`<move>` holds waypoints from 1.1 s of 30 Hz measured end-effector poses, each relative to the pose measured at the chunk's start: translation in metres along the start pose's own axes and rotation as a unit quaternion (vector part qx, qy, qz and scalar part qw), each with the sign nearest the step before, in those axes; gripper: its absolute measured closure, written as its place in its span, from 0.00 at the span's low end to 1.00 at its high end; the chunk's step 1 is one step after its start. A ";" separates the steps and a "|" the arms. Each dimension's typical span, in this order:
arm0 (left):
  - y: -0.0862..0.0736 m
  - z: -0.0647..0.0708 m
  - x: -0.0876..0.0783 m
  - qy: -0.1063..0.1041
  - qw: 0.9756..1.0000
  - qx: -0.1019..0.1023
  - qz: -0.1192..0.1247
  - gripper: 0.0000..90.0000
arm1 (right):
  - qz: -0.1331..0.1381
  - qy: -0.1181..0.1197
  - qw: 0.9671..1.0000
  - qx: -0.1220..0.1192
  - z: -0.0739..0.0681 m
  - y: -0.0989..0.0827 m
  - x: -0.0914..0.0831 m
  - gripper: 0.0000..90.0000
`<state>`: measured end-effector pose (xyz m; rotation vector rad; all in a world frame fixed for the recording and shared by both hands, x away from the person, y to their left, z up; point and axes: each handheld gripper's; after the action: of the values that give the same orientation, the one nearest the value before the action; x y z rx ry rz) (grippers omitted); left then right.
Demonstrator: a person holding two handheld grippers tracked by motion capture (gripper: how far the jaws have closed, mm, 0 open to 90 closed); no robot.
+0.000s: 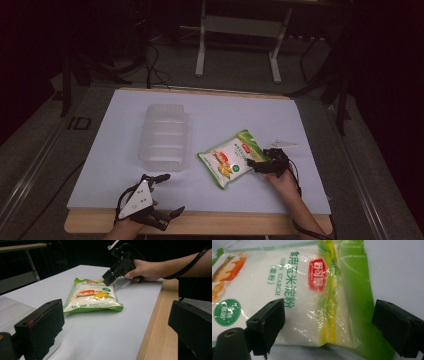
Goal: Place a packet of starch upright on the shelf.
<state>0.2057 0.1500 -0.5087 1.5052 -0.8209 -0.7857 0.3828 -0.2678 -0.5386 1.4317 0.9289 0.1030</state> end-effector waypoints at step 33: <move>-0.001 0.000 0.001 -0.002 1.000 0.001 -0.006 0.01 | -0.004 -0.013 0.999 -0.040 -0.015 0.022 -0.003 0.96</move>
<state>0.2068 0.1490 -0.5095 1.5121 -0.8171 -0.7965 0.3817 -0.2533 -0.5162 1.3521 0.9000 0.1133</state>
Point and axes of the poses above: each handheld gripper's, and its own axes: x roughly forward along the jaws, y roughly out of its top, z roughly to its right, and after that the axes turned 12 degrees about z, right-handed
